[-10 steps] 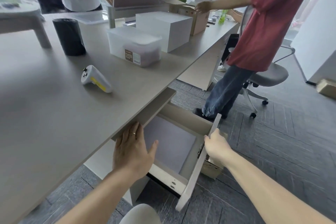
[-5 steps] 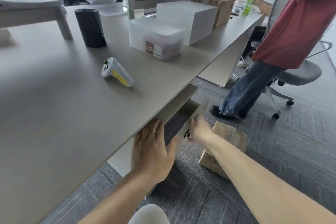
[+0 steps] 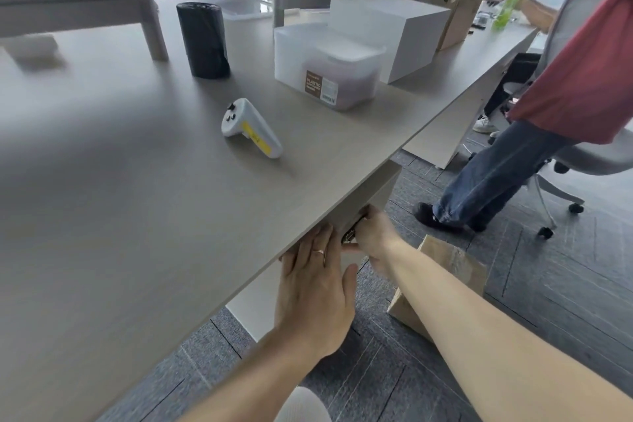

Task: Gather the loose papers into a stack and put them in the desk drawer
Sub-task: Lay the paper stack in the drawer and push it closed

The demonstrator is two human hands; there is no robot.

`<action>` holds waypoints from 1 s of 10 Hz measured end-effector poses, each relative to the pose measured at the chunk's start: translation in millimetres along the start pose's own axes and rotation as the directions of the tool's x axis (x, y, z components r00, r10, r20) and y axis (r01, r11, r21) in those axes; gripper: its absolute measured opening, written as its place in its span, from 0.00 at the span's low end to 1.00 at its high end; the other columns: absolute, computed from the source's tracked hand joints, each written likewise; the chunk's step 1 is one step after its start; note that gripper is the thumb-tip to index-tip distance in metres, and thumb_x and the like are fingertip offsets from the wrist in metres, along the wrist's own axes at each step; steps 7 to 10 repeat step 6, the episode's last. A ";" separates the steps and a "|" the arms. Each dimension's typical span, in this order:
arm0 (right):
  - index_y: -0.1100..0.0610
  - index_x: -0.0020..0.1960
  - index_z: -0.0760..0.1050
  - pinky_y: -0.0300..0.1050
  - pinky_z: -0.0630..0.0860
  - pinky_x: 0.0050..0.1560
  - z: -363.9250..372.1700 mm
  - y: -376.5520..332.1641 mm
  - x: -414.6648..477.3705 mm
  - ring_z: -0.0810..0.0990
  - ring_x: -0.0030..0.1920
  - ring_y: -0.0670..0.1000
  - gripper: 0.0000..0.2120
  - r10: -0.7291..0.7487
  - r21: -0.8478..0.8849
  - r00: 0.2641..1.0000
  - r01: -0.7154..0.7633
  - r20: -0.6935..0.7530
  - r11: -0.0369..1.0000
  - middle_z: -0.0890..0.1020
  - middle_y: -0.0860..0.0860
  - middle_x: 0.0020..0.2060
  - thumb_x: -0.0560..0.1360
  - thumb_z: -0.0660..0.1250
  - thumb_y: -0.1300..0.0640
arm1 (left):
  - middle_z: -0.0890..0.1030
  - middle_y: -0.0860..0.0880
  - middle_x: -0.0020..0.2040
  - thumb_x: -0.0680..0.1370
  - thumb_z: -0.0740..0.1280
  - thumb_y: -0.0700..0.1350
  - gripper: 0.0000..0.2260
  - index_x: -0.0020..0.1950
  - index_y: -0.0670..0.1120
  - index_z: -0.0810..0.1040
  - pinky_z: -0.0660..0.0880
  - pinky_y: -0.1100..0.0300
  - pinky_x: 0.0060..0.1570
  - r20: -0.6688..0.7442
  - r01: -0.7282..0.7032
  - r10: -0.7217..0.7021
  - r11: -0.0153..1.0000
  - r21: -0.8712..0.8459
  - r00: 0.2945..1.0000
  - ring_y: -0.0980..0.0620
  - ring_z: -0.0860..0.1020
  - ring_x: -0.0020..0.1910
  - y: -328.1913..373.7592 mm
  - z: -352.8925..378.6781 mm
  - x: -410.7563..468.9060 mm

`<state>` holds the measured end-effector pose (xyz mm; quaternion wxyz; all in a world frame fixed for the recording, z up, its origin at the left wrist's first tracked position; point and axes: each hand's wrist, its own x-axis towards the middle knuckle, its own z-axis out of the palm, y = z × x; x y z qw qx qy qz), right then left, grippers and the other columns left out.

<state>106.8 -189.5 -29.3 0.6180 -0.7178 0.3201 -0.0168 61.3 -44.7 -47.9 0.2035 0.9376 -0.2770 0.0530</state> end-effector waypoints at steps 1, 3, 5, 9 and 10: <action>0.63 0.58 0.73 0.62 0.84 0.54 0.2 -1.1 4.1 0.83 0.48 0.59 0.16 0.000 0.000 1.000 0.000 0.015 1.000 0.81 0.61 0.55 0.81 0.49 0.72 | 0.76 0.45 0.75 0.81 0.53 0.55 0.27 0.76 0.43 0.72 0.71 0.47 0.68 0.000 -0.004 0.004 1.000 0.011 1.000 0.46 0.74 0.73 1.6 1.3 -0.1; 0.59 0.72 0.70 0.65 0.82 0.57 -19.4 -0.6 -4.6 0.79 0.64 0.64 0.24 -0.013 -0.073 0.999 0.015 0.030 0.997 0.76 0.63 0.71 0.80 0.51 0.70 | 0.66 0.48 0.81 0.83 0.51 0.55 0.27 0.81 0.47 0.61 0.58 0.49 0.76 0.150 0.025 -0.020 0.999 -0.027 0.988 0.47 0.63 0.80 7.4 -19.8 3.7; 0.51 0.80 0.63 0.60 0.72 0.72 -51.3 -41.4 -47.5 0.73 0.73 0.55 0.28 -0.294 -0.255 0.953 0.268 -0.071 0.929 0.70 0.53 0.77 0.80 0.59 0.61 | 0.74 0.47 0.75 0.85 0.58 0.49 0.24 0.81 0.49 0.60 0.70 0.58 0.67 0.258 0.147 -0.013 0.848 -0.509 0.966 0.47 0.74 0.72 42.0 -98.4 15.9; 0.47 0.72 0.71 0.58 0.76 0.69 -74.8 -73.7 -92.8 0.79 0.65 0.49 0.20 -0.503 -0.204 0.858 0.477 -0.102 0.855 0.78 0.46 0.67 0.82 0.63 0.59 | 0.82 0.58 0.61 0.84 0.63 0.46 0.17 0.73 0.55 0.71 0.74 0.75 0.45 -0.021 0.028 -0.053 0.776 -0.630 0.998 0.63 0.81 0.55 24.1 -169.2 14.7; 0.47 0.72 0.71 0.58 0.76 0.69 -74.8 -73.7 -92.8 0.79 0.65 0.49 0.20 -0.503 -0.204 0.858 0.477 -0.102 0.855 0.78 0.46 0.67 0.82 0.63 0.59 | 0.82 0.58 0.61 0.84 0.63 0.46 0.17 0.73 0.55 0.71 0.74 0.75 0.45 -0.021 0.028 -0.053 0.776 -0.630 0.998 0.63 0.81 0.55 24.1 -169.2 14.7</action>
